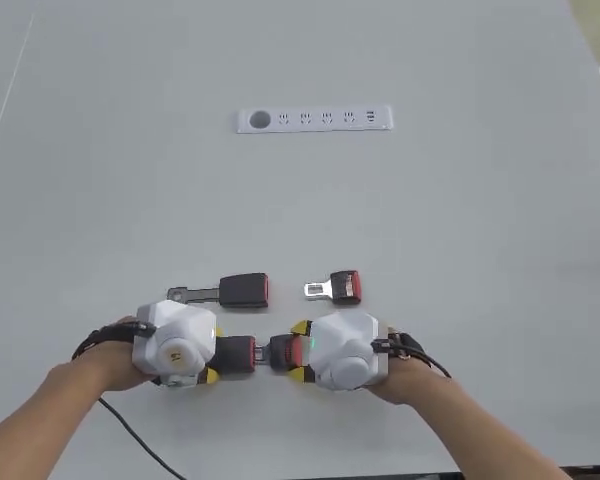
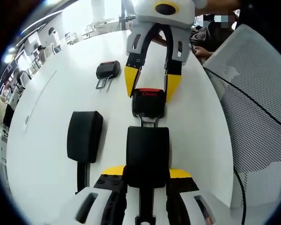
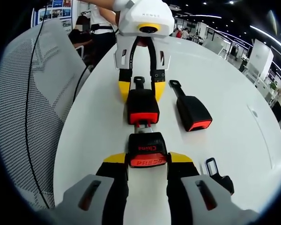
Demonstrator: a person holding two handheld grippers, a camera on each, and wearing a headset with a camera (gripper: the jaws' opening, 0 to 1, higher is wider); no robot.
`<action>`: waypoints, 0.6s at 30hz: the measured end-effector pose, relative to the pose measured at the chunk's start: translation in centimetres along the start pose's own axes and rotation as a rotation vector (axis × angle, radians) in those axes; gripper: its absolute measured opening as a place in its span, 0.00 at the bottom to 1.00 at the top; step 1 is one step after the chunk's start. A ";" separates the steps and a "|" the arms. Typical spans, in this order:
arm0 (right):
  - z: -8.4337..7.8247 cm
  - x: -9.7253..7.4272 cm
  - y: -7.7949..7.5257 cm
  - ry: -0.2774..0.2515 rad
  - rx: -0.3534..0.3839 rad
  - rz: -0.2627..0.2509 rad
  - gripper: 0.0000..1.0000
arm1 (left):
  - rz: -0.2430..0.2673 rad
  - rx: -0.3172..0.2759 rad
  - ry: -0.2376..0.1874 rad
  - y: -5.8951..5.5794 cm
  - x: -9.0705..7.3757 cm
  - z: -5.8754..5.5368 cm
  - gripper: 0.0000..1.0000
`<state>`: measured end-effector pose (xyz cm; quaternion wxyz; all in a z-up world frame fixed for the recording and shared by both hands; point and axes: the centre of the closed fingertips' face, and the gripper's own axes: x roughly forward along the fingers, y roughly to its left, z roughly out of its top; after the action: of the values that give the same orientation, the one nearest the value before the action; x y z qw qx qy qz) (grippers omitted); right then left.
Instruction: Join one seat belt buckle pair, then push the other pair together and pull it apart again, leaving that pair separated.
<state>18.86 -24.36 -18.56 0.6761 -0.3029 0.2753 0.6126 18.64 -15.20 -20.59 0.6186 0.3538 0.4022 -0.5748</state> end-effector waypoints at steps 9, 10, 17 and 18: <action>0.0 0.4 0.0 0.009 0.009 -0.005 0.28 | -0.004 -0.001 0.006 -0.1 -0.1 0.1 0.32; 0.0 0.4 0.0 0.009 0.009 -0.006 0.28 | -0.004 -0.001 0.006 -0.1 -0.1 0.1 0.32; 0.1 1.0 -0.1 0.015 0.004 -0.005 0.28 | -0.007 0.001 0.006 -0.1 0.0 0.1 0.31; 0.1 1.1 -0.1 0.016 0.004 -0.004 0.28 | -0.007 0.000 0.005 0.0 0.1 0.0 0.31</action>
<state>19.04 -23.57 -19.25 0.6759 -0.3069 0.2814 0.6081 18.63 -15.23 -20.70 0.6155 0.3539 0.4051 -0.5760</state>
